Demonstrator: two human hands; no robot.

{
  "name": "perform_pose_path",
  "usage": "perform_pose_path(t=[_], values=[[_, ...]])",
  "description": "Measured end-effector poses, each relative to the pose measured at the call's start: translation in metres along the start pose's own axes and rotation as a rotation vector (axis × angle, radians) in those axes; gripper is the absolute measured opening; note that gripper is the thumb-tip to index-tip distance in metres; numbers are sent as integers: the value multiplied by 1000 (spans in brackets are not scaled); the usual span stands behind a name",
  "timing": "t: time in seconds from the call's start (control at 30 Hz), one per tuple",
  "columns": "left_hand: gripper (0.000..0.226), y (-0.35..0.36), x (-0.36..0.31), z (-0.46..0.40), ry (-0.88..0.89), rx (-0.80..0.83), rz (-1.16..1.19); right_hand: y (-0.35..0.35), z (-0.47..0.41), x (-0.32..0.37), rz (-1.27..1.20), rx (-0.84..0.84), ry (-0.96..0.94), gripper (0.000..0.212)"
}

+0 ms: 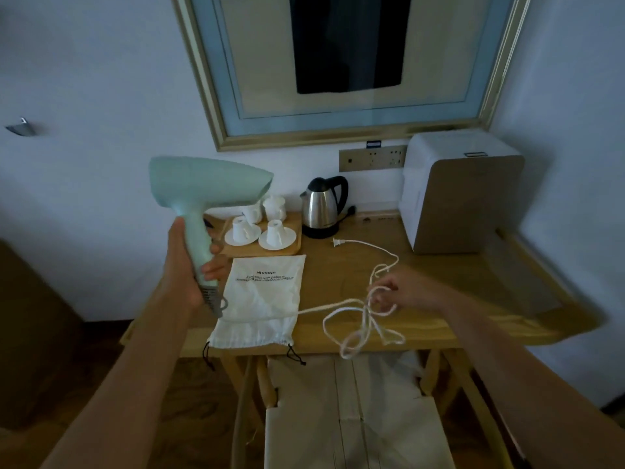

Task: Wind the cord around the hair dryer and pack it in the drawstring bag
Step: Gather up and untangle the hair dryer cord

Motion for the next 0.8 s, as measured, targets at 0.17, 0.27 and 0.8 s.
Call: perform_pose_path(t=[0.17,0.27,0.8], values=[[43,-17,18,10,-62,-29,-96,-1,10,-18,-784,-243,-33,33],[44,-16,55,15,-164,-15,-58,11,10,-33,-1616,-454,-76,27],[52,25,166,72,-516,-62,-200,3,5,10,-1742,-509,-362,11]])
Point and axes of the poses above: each hand's wrist, its own z-axis away from the middle knuckle, its own y-axis out of the palm, x = y × z, the point moved 6 cm from there along -z, towards the middle knuckle, and after that the axes turned 14 degrees about x, right-handed, at the moved point
